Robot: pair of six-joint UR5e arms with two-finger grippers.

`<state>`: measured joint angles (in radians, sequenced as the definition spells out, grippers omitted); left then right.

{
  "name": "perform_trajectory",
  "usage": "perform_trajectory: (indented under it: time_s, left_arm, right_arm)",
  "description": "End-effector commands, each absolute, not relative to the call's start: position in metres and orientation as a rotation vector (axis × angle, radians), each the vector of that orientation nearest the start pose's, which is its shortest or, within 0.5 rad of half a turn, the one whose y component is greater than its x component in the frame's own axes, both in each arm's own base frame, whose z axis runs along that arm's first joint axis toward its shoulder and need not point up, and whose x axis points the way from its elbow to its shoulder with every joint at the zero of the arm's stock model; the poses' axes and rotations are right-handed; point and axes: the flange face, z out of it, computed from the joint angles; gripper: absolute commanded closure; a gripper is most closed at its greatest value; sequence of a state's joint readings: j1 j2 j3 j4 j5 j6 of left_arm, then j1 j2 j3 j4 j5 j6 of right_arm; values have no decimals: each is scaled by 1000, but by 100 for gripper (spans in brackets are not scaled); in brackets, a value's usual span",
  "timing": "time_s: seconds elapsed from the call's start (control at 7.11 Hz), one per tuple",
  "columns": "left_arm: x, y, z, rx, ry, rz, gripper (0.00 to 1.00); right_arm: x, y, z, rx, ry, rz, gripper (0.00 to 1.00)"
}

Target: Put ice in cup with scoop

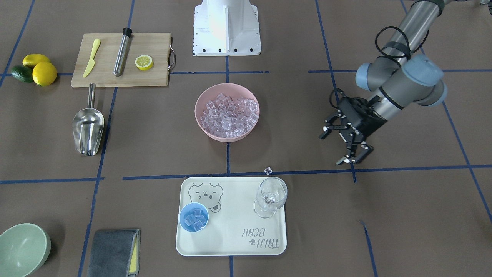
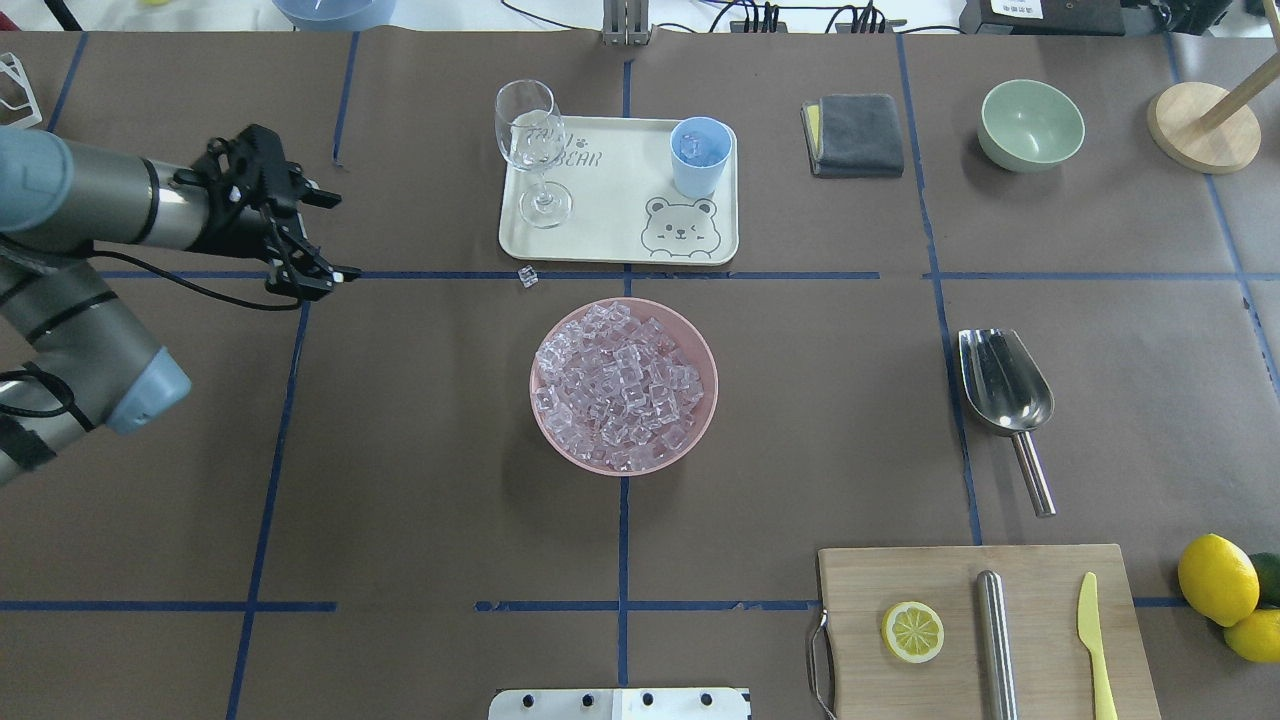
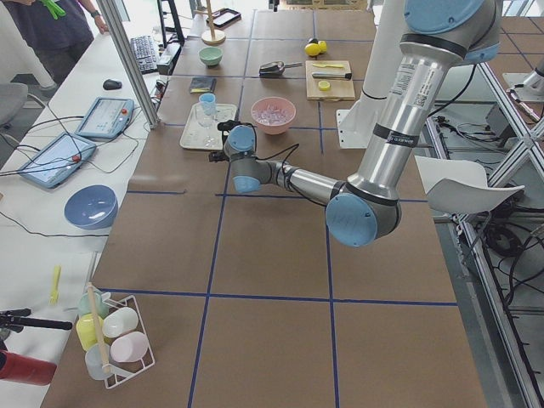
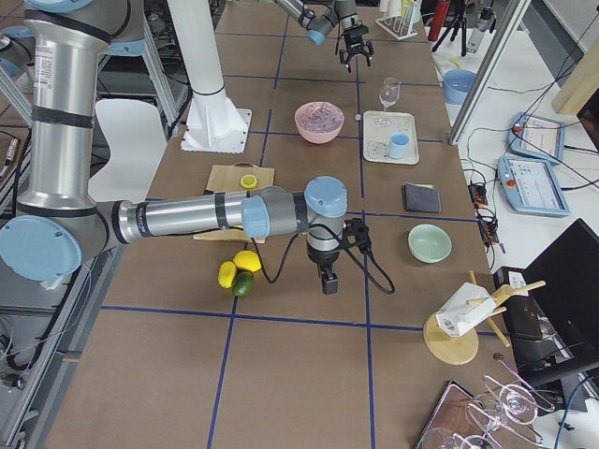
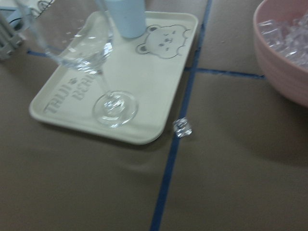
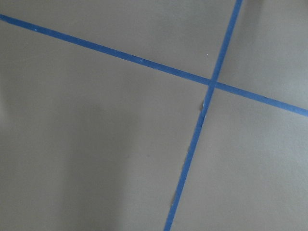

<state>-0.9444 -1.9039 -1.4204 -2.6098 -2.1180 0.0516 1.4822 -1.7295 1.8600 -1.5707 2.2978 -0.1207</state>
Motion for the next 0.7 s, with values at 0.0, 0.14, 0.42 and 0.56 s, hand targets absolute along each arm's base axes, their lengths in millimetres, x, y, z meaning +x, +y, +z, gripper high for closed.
perform_trajectory:
  time_s: [0.0,0.14,0.42,0.56]
  left_arm:
    - [197,-609,466,777,768,760,0]
    - [129,-610,491,663,749,632,0]
    - [28,-615,516,497,750,428,0]
    - [-14,-610,542,375,739,300,0]
  right_arm:
    - [48,-420,605,121,-726,-207,0]
    - [48,-420,609,115,-730,-205,0]
    - [48,-419,610,112,-730,-204,0]
    - [48,-419,610,111,-730,-201,0]
